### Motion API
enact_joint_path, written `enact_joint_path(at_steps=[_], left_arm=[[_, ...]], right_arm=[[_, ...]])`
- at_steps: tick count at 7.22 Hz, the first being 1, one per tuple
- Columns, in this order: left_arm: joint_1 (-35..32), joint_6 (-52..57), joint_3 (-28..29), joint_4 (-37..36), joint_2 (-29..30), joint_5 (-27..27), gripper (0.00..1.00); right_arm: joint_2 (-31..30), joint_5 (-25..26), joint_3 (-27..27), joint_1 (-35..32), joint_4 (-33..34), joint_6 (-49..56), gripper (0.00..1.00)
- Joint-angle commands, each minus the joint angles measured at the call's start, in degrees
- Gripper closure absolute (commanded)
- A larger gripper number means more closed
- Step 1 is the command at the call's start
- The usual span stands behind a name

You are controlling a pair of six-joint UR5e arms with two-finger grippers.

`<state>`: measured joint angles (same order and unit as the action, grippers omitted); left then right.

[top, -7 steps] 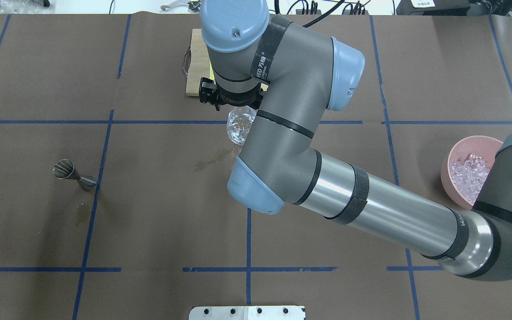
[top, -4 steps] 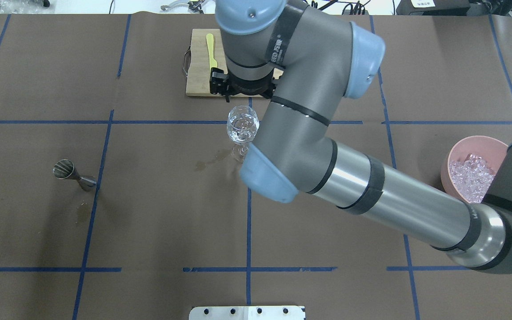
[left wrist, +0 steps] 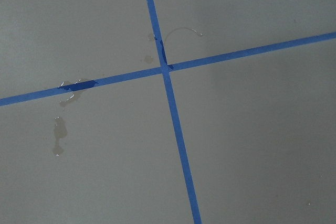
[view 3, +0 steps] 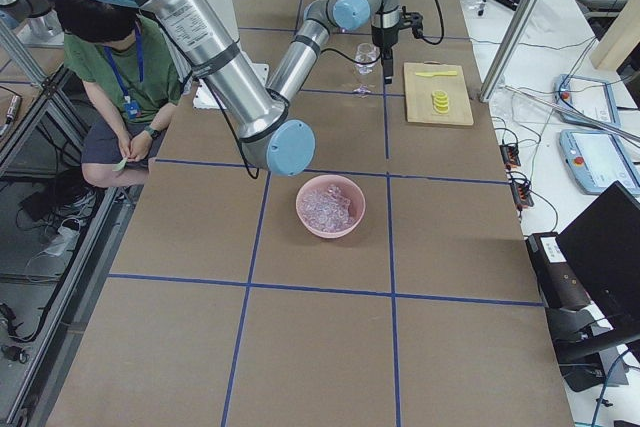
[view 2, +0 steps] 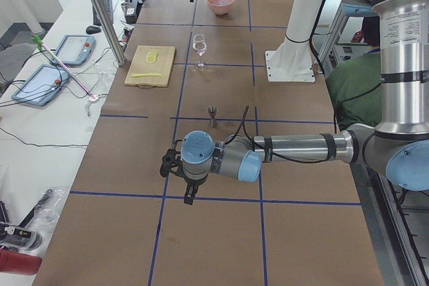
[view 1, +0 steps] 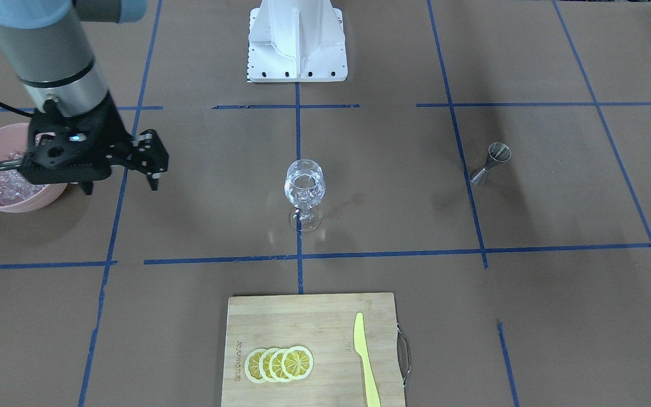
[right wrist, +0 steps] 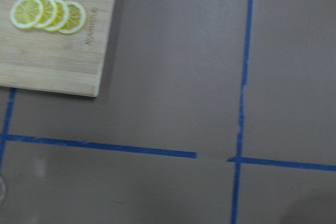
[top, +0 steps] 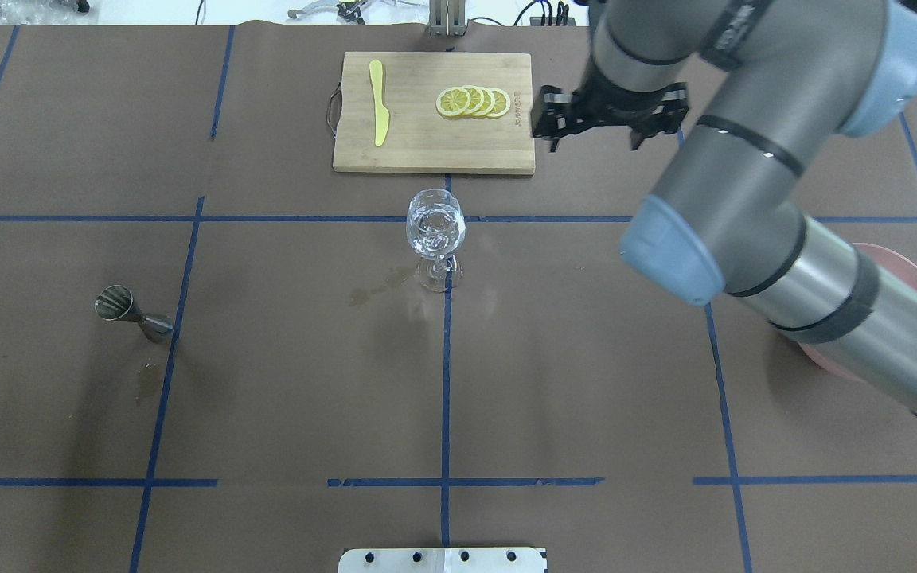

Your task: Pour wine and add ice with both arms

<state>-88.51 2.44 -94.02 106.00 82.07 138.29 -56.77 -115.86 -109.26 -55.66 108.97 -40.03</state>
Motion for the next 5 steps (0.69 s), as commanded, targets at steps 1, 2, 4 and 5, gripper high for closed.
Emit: enact_joint_path(at_steps=[1,2,4,5], left_arm=[[0.0,-0.1,-0.1,0.0,-0.2,0.2,0.0],[0.0,-0.1,-0.2,0.0,-0.2,0.2,0.0],[0.0,-0.2,-0.3,0.0,-0.4,0.2,0.0],[0.0,-0.2,-0.3,0.0,-0.4,0.2,0.0]], right_arm=[[-9.5,-2.9,-0.5,-6.8,-0.2,13.1,0.0],[-13.6,-2.6,-0.7,-8.2,-0.6,17.2,0.0],[-21.2,-2.6,-2.1,-10.8,-0.7,19.2,0.0],[-25.0,-3.1,-2.4,-13.7,-2.0,24.2,0.0]])
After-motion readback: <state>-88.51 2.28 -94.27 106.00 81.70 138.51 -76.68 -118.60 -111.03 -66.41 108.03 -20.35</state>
